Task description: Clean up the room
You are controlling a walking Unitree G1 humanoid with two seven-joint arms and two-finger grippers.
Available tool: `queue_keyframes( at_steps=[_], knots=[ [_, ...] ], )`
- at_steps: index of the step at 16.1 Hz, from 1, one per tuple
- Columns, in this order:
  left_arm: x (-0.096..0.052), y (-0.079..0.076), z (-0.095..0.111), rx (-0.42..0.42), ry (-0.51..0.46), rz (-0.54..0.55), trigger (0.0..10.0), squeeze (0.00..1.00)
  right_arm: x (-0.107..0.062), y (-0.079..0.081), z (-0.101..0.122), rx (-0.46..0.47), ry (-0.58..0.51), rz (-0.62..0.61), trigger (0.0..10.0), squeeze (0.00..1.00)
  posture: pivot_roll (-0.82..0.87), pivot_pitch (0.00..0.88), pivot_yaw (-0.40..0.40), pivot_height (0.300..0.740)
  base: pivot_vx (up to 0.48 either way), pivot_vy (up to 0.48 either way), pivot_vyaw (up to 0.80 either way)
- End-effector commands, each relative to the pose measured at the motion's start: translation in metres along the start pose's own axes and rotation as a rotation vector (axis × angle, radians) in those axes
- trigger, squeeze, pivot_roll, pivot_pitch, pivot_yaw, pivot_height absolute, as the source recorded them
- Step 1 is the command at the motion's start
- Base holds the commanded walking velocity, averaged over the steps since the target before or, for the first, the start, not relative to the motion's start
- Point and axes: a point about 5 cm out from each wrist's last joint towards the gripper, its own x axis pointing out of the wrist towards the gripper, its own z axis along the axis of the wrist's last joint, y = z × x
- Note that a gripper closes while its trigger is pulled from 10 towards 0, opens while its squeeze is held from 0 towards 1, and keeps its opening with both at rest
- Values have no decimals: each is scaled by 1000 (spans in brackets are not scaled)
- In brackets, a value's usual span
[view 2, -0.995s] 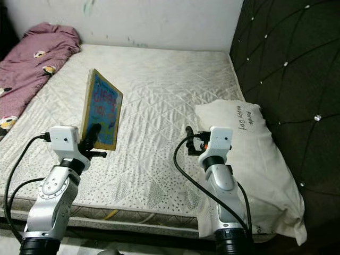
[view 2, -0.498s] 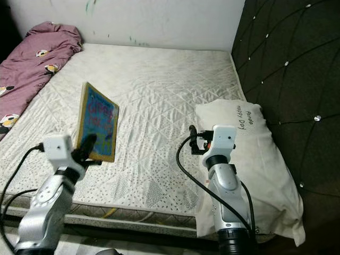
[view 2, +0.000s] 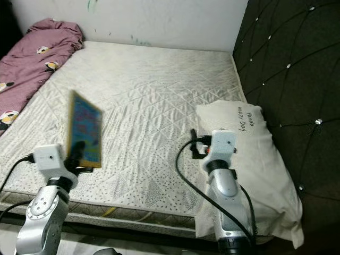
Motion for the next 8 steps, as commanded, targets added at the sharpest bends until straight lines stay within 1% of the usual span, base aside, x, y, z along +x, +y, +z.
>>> queue_keyframes(
  at_steps=[1, 2, 3, 4, 6, 7, 8],
  knots=[
    [-1, -3, 11, 23, -52, -1, 10000, 0, -2, -5, -2, -1, 22, -28, 10000, 0, -15, 3, -26, 740, 0, 0, -800],
    [-2, -6, 8, 33, -32, -12, 10000, 0, -3, -7, -4, 3, 30, -34, 10000, 0, -19, 0, -23, 740, 0, 0, -800],
    [-4, -11, 4, -6, -17, -89, 10000, 0, -3, -6, -4, 4, 29, -34, 10000, 0, -29, 1, -16, 740, 0, 0, -800],
    [-4, -12, 5, -8, -24, -103, 10000, 0, -4, -6, -3, 0, 26, -35, 10000, 0, -29, 3, -15, 740, 0, 0, -800],
    [-3, -12, 6, 10, -37, -106, 10000, 0, -5, -6, -4, 0, 27, -39, 10000, 0, -27, 2, -14, 740, 0, 0, -800],
    [-3, -11, 7, 37, -41, -85, 10000, 0, -6, -5, -6, 8, 34, -42, 10000, 0, -28, 3, -7, 740, 0, 0, -800],
    [-2, -12, 8, 31, -42, -93, 10000, 0, -6, -4, -6, 9, 36, -39, 10000, 0, -30, 11, -3, 740, 0, 0, -800]
  ],
)
